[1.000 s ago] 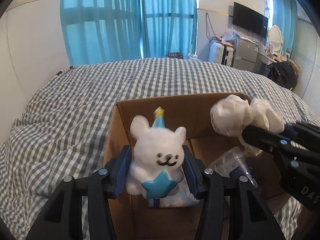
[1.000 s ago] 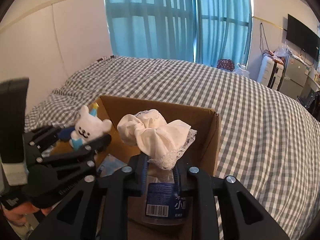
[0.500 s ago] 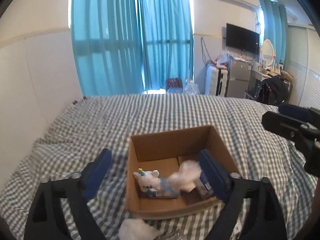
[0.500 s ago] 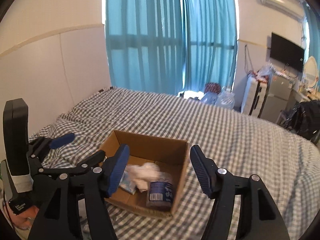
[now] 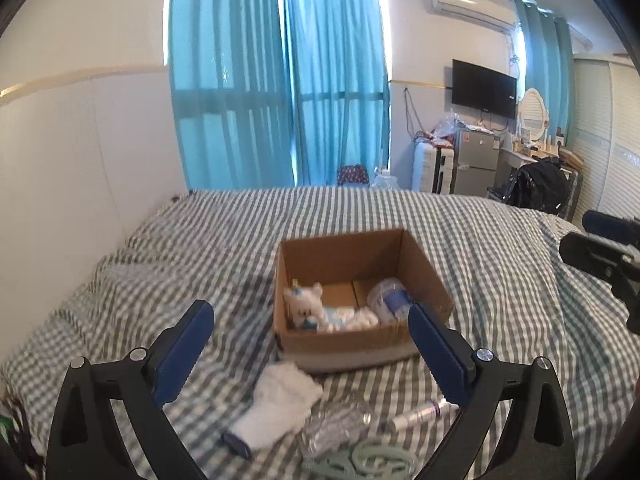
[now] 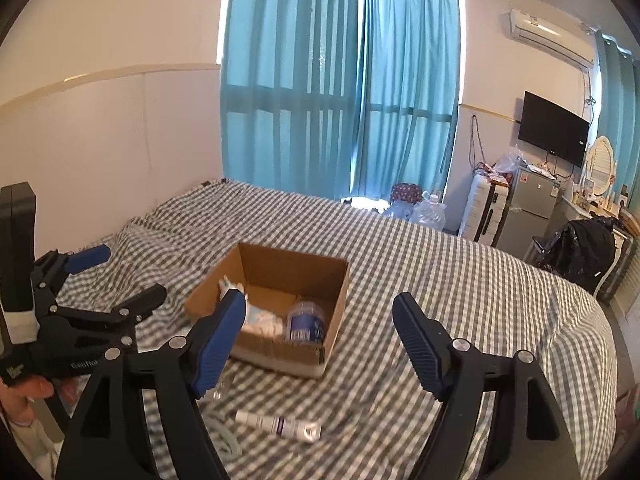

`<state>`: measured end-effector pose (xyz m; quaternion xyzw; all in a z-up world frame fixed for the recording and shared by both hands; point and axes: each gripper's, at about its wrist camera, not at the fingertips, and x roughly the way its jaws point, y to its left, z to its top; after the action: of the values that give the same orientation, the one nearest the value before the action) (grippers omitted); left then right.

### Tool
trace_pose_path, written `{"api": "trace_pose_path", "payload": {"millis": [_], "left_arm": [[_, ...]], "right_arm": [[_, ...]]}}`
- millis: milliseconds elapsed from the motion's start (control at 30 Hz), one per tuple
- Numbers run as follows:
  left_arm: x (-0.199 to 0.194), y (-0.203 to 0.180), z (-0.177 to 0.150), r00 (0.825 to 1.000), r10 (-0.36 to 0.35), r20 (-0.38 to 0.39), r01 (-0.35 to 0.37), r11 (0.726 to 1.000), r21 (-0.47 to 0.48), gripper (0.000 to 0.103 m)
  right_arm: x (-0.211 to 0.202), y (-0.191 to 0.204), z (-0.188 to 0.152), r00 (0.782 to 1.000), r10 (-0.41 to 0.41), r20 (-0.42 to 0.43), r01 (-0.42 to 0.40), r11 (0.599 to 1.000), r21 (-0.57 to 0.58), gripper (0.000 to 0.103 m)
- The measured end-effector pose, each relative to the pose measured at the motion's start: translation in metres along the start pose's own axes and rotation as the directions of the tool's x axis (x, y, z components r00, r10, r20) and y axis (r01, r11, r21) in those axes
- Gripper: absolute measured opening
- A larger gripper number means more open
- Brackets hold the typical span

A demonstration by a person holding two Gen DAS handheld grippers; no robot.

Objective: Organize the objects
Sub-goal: 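Move the right gripper to the white lotion tube and grasp it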

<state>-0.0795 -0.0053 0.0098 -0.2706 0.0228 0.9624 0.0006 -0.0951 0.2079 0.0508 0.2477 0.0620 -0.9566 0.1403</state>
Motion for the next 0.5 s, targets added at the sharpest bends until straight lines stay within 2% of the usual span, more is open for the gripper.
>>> {"api": "trace_pose_path", "payload": {"millis": [133,233,500], "left_arm": [[0.007,0.002,-0.026,0.999,0.024,-0.029,-0.025,1.0,-0.017,0.1],[0.015,0.004,-0.047,0.998,0.048,-0.05,-0.049,0.999,-0.019,0.1],[0.063,0.011,-0.095,0.984,0.076,-0.16,-0.08,0.997,-0.02,0.1]], "right_arm": [[0.007,0.003,-0.031,0.999,0.017,-0.033,-0.018,1.0,-0.011,0.076],[0.027,0.005,-0.056,0.997,0.03,-0.078,-0.03,1.0,-0.003,0.076],[0.092,0.007,-0.12,0.971,0.081,-0.227,-0.081,0.997,0.011,0.076]]}}
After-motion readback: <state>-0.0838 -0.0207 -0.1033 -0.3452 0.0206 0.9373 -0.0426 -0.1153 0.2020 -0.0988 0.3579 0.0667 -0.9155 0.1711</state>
